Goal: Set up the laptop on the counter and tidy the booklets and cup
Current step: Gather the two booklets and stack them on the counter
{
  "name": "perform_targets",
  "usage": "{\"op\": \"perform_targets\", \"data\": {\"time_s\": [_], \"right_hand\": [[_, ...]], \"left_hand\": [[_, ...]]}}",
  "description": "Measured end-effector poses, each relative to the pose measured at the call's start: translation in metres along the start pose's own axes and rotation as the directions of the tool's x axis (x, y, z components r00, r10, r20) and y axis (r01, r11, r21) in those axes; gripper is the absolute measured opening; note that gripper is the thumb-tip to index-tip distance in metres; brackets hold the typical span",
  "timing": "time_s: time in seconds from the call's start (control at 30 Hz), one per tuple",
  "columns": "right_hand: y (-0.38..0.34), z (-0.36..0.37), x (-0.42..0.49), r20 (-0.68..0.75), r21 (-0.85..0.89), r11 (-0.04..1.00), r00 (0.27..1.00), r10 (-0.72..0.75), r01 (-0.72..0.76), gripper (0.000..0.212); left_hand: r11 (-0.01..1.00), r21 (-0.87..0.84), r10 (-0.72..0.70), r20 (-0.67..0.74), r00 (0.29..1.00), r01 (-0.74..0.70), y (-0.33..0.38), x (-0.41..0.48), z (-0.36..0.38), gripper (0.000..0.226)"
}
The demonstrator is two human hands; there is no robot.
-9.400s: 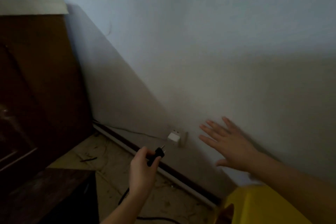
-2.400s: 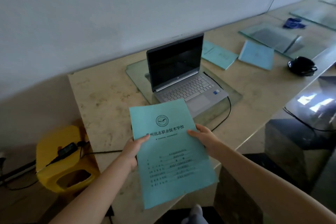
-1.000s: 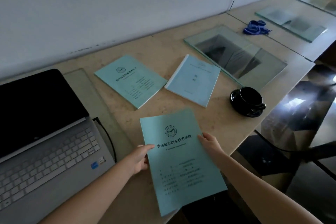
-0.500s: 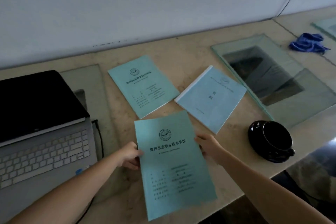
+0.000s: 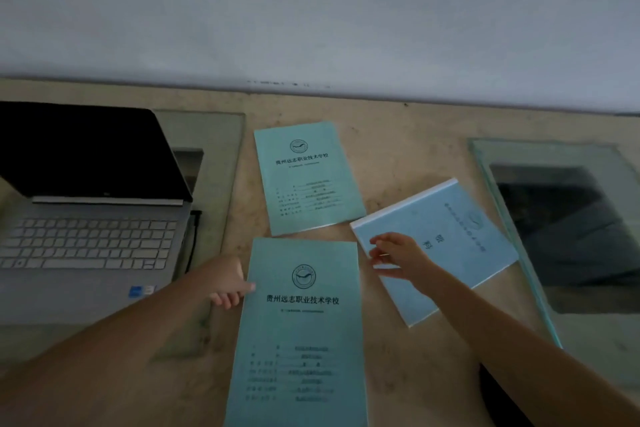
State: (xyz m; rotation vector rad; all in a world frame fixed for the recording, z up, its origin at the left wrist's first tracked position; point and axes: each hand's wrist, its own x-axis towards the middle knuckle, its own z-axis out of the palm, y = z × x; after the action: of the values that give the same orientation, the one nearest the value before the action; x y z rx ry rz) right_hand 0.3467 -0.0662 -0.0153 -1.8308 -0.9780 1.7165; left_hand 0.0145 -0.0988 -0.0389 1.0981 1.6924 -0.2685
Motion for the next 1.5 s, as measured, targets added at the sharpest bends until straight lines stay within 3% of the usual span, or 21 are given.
{"op": "perform_targets", "data": {"time_s": [0.27,0.5,0.63,0.73,0.87,1.13,1.27,1.5], "right_hand": [[-0.048,0.014,0.050,-0.023,-0.006,0.999,0.998,-0.053,0.053,0.018],[-0.084,0.016,0.119,-0.136,-0.137,0.982,0.979,-0.151,0.133,0.034],[-0.092,0.021,0.149,-0.193,-0.177,0.975,0.967,-0.166,0.132,0.039],[-0.093,0.032,0.159,-0.212,-0.244,0.959,0.957,-0.197,0.143,0.036],[-0.097,0.040,0.166,-0.227,-0.227,0.961,0.951,-0.209,0.157,0.033],[-0.096,0.045,0.160,-0.141,-0.149,0.978,0.976,-0.169,0.148,0.038],[-0.097,0.049,0.151,-0.082,-0.135,0.984,0.989,-0.126,0.115,0.022],[-0.090,0.058,0.116,-0.039,0.033,0.998,0.998,-0.053,0.055,0.038]], "left_hand": [[0.942,-0.149,0.239,-0.333,0.912,-0.301,0.025,0.011,-0.050,0.024],[0.790,-0.546,0.095,-0.341,0.935,-0.279,0.080,0.061,-0.092,0.042],[0.636,-0.735,-0.030,-0.328,0.944,-0.235,0.107,0.090,-0.100,0.030],[0.485,-0.836,-0.103,-0.346,0.932,-0.257,0.117,0.100,-0.093,0.007],[0.361,-0.905,-0.071,-0.269,0.960,-0.227,0.127,0.105,-0.093,0.012],[0.386,-0.894,0.057,-0.225,0.973,-0.230,0.140,0.082,-0.100,0.004],[0.345,-0.901,0.182,-0.209,0.961,-0.261,0.133,0.069,-0.103,0.006],[0.278,-0.910,0.288,-0.227,0.930,-0.308,0.120,0.035,-0.095,0.013]]}}
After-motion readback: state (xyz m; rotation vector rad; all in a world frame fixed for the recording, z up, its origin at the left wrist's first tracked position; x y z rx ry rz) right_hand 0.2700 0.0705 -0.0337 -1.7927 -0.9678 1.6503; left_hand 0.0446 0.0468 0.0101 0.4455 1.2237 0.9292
